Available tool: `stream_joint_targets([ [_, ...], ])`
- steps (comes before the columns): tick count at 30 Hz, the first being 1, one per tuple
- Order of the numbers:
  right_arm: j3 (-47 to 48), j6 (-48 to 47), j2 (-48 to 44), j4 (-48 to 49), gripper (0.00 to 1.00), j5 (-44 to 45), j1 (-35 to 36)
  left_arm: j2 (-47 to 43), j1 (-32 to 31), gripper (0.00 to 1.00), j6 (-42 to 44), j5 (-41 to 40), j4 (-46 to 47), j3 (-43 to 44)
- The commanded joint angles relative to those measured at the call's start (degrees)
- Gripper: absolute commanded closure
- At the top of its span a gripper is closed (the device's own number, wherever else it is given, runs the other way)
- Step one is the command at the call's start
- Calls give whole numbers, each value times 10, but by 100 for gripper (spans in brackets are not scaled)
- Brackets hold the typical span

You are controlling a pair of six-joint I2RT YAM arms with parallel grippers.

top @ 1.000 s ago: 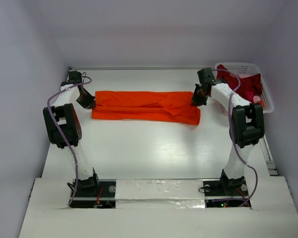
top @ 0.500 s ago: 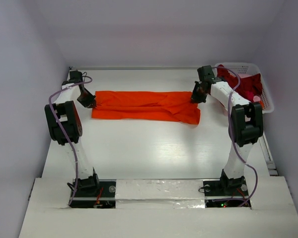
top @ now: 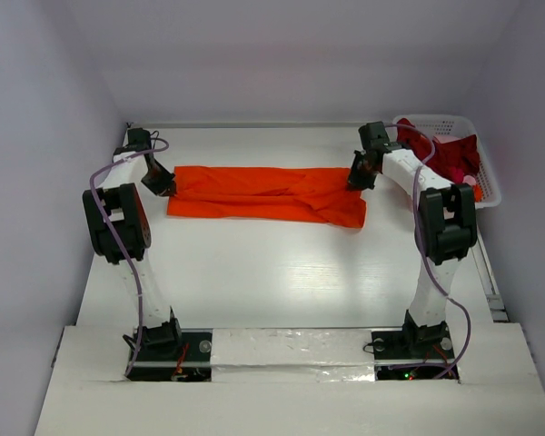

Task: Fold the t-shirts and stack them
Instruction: Fold the tshirt

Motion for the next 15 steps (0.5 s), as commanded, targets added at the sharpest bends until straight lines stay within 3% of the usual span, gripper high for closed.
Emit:
stream_joint_targets([
  [1,29,-8,3,22,100,1,-5,-1,3,100,-4,-6,-3,29],
  [15,80,-22,37,17,100,29,-10,-7,3,96,-10,-16,13,31],
])
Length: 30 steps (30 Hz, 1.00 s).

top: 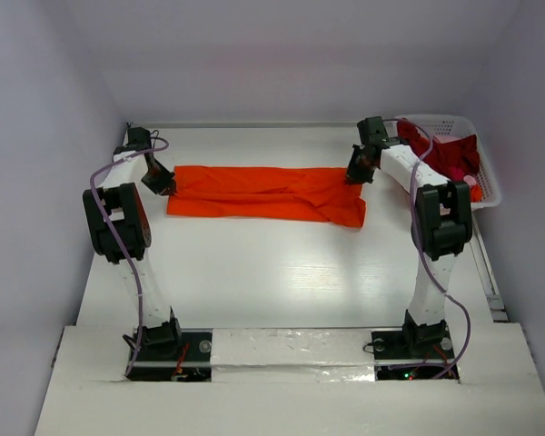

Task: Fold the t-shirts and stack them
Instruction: Fold the tshirt

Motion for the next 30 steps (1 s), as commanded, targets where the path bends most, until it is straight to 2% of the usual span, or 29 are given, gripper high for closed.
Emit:
stream_joint_targets([
  [1,47,-15,18,12,100,20,-10,-12,3,95,-12,-8,14,25],
  [2,53,-15,20,11,100,20,-15,-12,3,95,-14,-6,15,28],
  [5,67,-17,29,6,87,18,-15,-6,3,95,-18,3,15,38],
  [6,70,-19,30,8,72,17,-15,-5,3,94,-18,4,13,41],
  [8,69,-18,29,11,58,15,-15,-5,3,93,-18,2,12,46],
  [9,67,-18,29,15,41,14,-15,-6,3,93,-17,2,12,47],
  [12,61,-17,27,18,18,13,-15,-6,3,90,-16,3,9,52],
  [13,60,-17,26,19,3,12,-15,-7,3,90,-16,4,10,53],
  [14,58,-17,25,20,0,12,-15,-6,3,89,-16,4,9,52],
  [18,53,-19,15,25,0,10,-15,-5,3,87,-16,10,8,57],
  [22,52,-22,5,28,3,5,-15,-7,3,76,-15,6,6,60],
  [24,45,-22,-5,32,7,1,-15,-7,3,67,-12,-1,1,65],
  [25,42,-22,-10,35,14,1,-15,-7,3,61,-11,-3,1,65],
  [27,35,-22,-24,40,20,1,-15,-6,3,59,-11,-8,-1,70],
  [30,35,-27,-34,40,21,1,-15,-5,3,55,-17,-5,3,73],
])
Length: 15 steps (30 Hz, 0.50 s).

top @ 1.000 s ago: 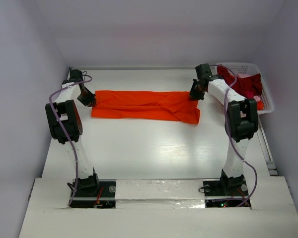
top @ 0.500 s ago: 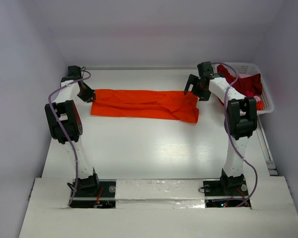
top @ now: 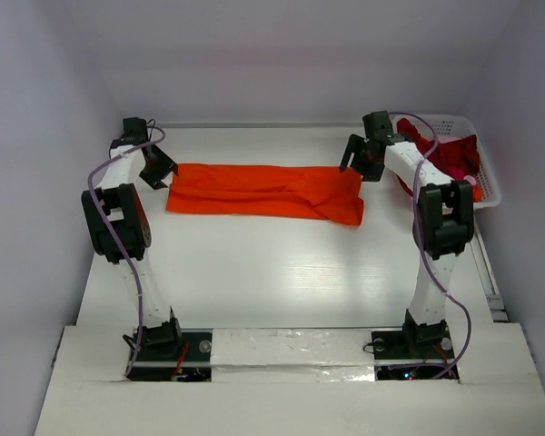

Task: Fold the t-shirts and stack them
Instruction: Fold the tshirt

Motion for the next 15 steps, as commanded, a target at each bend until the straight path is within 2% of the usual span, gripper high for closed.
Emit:
stream_joint_targets([
  [1,3,-12,-49,25,21,-5,-1,-5,3,55,-6,-7,-2,27],
  [7,-9,-18,-73,28,22,-30,-1,-17,3,58,-11,1,-18,53],
  [10,-19,-18,-87,33,33,-52,5,-58,3,65,1,-16,-27,35],
  [12,-21,-21,-95,32,44,-59,21,-97,3,80,6,-33,-26,5],
  [13,-22,-23,-97,32,57,-61,30,-110,3,90,7,-34,-22,-10],
  [14,-21,-25,-95,31,60,-63,50,-123,3,99,7,-33,-11,-44],
  [15,-17,-28,-94,28,60,-62,61,-140,3,100,8,-29,-9,-60],
])
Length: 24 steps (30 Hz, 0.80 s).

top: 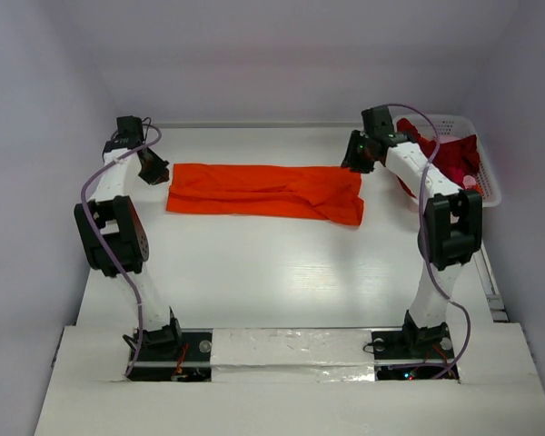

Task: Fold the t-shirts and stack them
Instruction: Fold the tshirt

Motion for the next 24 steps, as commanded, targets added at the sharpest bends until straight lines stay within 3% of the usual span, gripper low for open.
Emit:
stream_joint_targets([
  [1,6,-16,-21,14,60,-21,55,-84,3,100,10,-12,-5,-49],
  [6,17,-7,-17,10,55,-25,95,-104,3,79,26,-26,-14,-97],
  [11,10,4,-18,17,54,-40,95,-123,-10,48,30,-34,-7,-125],
  [14,1,5,-22,21,54,-44,100,-112,-10,47,32,-40,-3,-133],
  [24,-24,4,-40,28,53,-46,100,-76,-15,59,25,-47,30,-110],
])
